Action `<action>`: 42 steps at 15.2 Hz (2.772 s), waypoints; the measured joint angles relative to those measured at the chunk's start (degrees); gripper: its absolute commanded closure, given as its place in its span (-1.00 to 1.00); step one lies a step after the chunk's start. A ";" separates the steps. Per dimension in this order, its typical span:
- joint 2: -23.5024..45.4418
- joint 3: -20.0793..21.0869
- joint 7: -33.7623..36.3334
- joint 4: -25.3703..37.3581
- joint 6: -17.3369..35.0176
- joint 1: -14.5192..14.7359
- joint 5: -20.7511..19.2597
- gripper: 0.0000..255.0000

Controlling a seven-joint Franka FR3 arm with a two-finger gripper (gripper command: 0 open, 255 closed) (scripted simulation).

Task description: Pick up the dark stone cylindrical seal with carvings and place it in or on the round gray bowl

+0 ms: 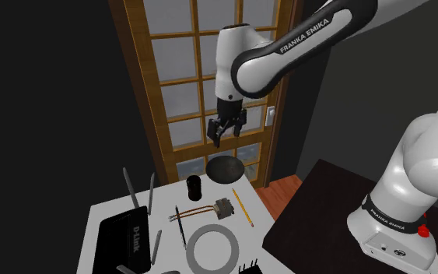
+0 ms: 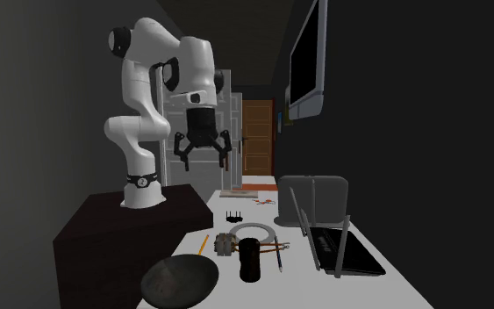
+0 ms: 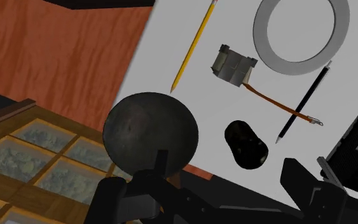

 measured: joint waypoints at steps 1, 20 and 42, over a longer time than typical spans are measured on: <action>2.18 0.24 0.83 0.51 1.46 -0.07 -0.81 -1.00; 39.42 -2.11 19.20 23.20 11.87 8.16 -16.17 -1.00; 41.93 -2.74 19.74 23.75 13.82 8.70 -16.94 1.00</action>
